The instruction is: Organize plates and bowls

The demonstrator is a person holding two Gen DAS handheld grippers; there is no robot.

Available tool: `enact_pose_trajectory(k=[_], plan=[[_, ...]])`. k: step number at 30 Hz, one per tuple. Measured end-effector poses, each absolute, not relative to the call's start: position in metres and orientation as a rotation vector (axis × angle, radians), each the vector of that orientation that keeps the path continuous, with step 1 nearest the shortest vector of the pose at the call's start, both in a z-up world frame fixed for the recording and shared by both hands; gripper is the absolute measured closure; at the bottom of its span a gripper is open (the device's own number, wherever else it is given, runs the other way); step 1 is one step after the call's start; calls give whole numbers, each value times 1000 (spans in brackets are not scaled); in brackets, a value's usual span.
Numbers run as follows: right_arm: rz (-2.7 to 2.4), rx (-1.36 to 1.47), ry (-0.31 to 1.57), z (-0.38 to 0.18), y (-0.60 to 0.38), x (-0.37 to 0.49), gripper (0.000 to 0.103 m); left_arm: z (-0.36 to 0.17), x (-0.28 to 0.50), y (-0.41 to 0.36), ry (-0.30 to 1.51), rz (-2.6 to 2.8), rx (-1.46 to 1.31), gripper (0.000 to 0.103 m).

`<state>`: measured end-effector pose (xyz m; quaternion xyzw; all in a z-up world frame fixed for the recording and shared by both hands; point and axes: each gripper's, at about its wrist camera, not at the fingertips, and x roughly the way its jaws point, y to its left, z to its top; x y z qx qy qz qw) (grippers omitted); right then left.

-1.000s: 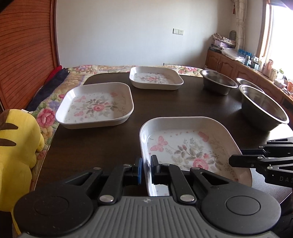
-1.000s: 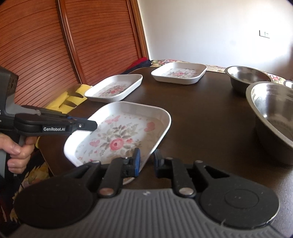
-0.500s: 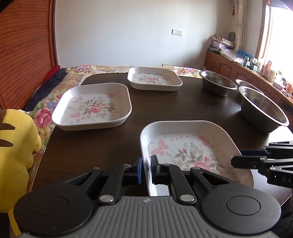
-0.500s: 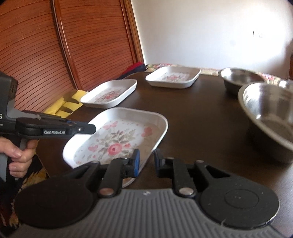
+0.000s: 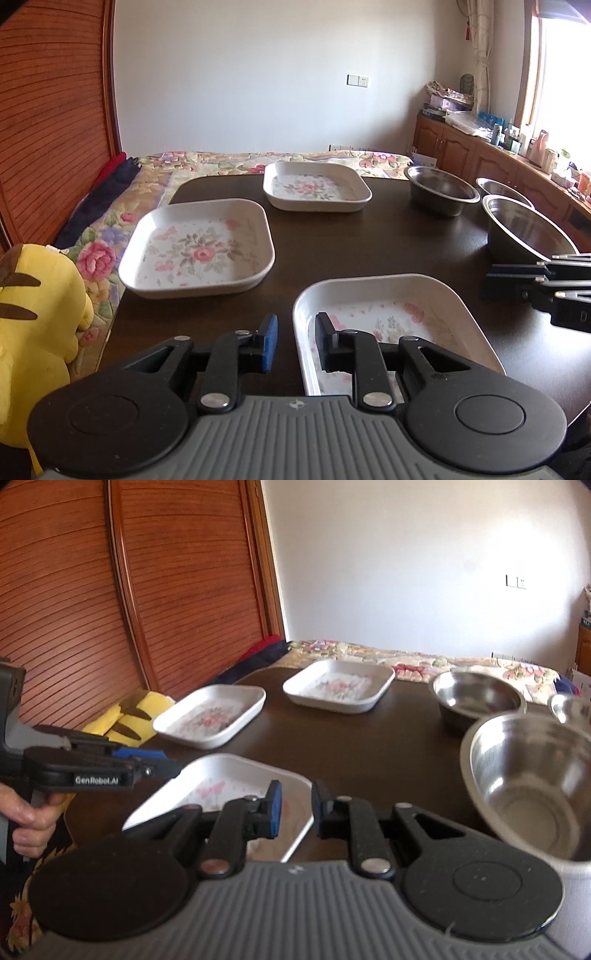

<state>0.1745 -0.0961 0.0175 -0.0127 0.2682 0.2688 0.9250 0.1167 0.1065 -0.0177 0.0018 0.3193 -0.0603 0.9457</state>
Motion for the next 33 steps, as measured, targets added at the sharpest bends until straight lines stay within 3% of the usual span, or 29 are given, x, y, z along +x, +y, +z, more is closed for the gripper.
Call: enact_pose_trajectory(k=[5,15,25,29,32,33], plan=[[566,-20,542,25,-88,190,83,-12,123,111,634,-110,10,63],[580,-25,533,30,-70,209,82,-5,140,117,623,-79,35,26],[586,-28,530,35,-54,231,81,-1,159,125,612,-86,74,24],[596,-26,532,37,-42,241,80,3,168,134,598,-75,76,18],[604,-29,536,39,-35,247,69,6,173,143,581,-72,69,14],[607,-31,536,40,-32,250,60,7,175,146,577,-65,69,13]])
